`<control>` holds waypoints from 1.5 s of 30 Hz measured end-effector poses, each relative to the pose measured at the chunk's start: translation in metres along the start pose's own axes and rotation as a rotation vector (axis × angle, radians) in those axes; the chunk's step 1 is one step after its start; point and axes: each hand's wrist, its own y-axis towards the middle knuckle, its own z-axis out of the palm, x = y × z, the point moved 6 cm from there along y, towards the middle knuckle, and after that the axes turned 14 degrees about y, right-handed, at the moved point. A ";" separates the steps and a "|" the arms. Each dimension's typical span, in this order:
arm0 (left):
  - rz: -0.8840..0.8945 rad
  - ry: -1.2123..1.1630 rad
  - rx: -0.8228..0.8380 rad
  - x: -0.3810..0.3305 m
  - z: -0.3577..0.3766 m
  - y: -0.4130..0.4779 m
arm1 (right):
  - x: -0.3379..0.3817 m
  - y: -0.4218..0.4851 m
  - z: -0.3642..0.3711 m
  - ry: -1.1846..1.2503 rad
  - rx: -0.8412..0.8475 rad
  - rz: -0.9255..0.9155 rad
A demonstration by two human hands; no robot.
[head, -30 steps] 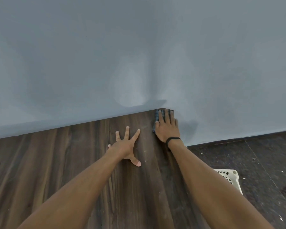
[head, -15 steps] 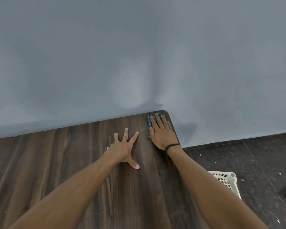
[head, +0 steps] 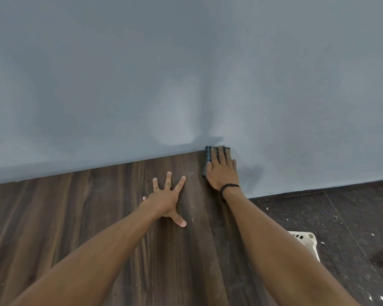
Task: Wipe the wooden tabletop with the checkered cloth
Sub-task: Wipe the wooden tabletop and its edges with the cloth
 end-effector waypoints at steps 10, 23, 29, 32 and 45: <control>-0.007 0.014 0.008 -0.003 -0.002 0.002 | 0.017 0.002 0.012 -0.029 0.022 -0.032; 0.017 -0.001 -0.011 -0.004 -0.001 -0.004 | 0.006 -0.012 0.013 -0.017 0.069 -0.166; 0.014 0.005 0.002 -0.002 -0.002 0.000 | 0.005 0.008 0.005 -0.022 -0.024 -0.022; 0.010 0.001 -0.003 -0.002 0.000 -0.001 | -0.008 -0.018 0.005 -0.036 0.022 -0.136; -0.001 0.009 0.005 0.000 -0.001 0.000 | -0.001 0.005 -0.003 -0.047 0.028 -0.027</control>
